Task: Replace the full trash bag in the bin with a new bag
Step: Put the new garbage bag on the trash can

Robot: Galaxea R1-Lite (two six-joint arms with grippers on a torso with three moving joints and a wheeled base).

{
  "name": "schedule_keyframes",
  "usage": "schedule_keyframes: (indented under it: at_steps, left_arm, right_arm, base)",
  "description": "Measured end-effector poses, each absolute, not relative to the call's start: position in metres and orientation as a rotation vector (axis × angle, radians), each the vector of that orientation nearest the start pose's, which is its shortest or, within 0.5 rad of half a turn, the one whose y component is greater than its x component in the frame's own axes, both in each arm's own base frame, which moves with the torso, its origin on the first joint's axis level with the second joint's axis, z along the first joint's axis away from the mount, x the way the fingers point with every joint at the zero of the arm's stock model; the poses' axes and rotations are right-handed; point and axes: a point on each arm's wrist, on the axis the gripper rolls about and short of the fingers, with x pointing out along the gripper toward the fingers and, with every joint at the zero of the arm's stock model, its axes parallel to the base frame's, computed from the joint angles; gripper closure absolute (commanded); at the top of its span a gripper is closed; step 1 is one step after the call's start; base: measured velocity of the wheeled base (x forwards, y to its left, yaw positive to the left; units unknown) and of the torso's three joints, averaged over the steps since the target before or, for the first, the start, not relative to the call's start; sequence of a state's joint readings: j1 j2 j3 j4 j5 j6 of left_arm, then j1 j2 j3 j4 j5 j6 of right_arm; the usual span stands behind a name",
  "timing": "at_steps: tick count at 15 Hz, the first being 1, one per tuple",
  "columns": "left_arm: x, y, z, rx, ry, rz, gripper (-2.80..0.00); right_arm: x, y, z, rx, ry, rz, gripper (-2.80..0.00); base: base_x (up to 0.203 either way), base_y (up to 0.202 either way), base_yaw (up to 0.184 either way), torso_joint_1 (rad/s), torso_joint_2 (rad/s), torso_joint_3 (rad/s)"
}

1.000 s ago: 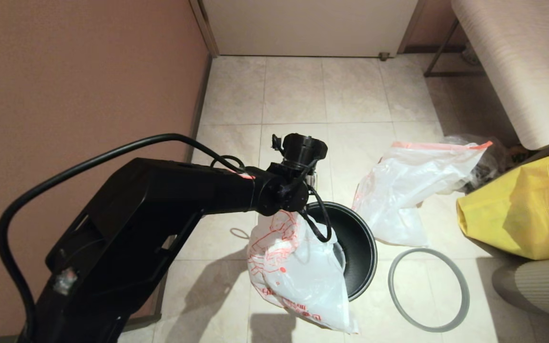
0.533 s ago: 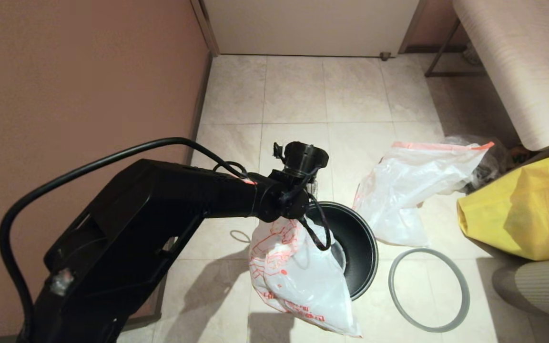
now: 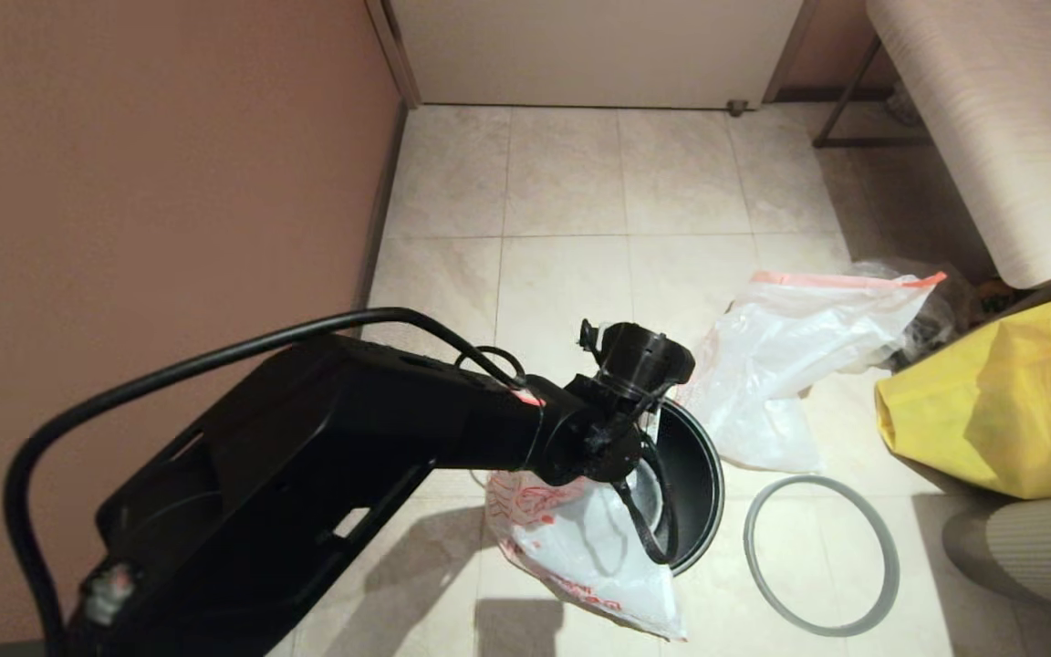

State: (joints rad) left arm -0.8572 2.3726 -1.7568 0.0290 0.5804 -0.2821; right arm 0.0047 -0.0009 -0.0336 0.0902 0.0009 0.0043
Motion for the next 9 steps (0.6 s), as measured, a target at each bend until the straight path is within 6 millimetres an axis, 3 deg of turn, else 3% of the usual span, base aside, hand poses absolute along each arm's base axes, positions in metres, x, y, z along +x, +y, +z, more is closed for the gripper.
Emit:
schedule_keyframes:
  at_steps: [2,6,9]
  left_arm:
    - [0.328,-0.372,0.093,0.171,0.536,-0.219,0.00]
    - [0.346,-0.388,0.025,0.312,0.593,-0.280,0.00]
    - [0.381,-0.368,-0.033,0.446,0.579,-0.260,0.00]
  right_arm:
    - [-0.026,0.000,0.075,0.005,0.056,0.006,0.00]
    - [-0.026,0.000,0.075,0.004,0.056,0.007,0.00]
    - [-0.026,0.000,0.075,0.004,0.056,0.006,0.00]
  base:
    - [0.000,0.000,0.000,0.000,0.00,0.000]
    - [0.000,0.000,0.000,0.000,0.00,0.000]
    - [0.000,0.000,0.000,0.000,0.00,0.000]
